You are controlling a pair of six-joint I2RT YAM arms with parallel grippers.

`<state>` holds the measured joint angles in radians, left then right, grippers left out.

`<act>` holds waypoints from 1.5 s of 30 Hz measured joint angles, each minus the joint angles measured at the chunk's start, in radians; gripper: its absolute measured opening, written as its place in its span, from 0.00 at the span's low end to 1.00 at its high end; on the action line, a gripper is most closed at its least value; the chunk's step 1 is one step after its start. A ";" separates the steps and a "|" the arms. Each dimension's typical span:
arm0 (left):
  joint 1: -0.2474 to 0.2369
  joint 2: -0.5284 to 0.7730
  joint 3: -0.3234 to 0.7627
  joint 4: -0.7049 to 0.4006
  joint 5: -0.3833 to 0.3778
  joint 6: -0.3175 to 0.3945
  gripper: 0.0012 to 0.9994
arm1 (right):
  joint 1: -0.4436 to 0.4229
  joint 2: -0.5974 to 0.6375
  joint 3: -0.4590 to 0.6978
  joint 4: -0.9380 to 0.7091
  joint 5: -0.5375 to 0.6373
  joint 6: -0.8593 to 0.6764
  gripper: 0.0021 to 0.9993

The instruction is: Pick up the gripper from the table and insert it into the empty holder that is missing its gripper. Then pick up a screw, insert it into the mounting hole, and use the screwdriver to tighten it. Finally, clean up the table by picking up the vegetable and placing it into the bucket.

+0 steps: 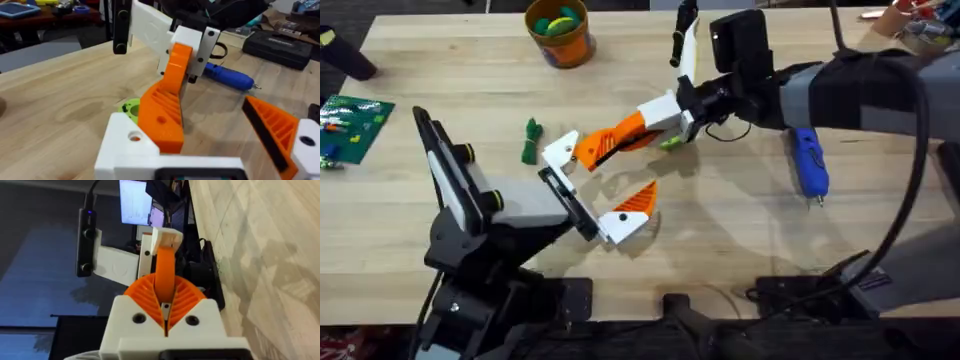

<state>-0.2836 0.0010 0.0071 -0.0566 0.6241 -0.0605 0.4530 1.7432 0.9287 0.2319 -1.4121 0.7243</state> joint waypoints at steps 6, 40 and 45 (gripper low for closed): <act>0.000 0.000 0.000 0.000 0.001 0.000 0.99 | 0.000 0.000 0.000 0.000 0.008 0.029 0.02; 0.021 0.000 0.000 -0.004 -0.037 -0.026 0.99 | 0.066 0.000 0.000 0.062 0.142 0.039 0.02; 0.011 0.000 0.000 -0.005 0.024 -0.027 0.99 | 0.097 0.000 0.000 0.074 0.165 0.090 0.02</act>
<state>-0.2726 0.0008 0.0074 -0.0614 0.6483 -0.0877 0.5505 1.7432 0.9291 0.3055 -1.2468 0.8143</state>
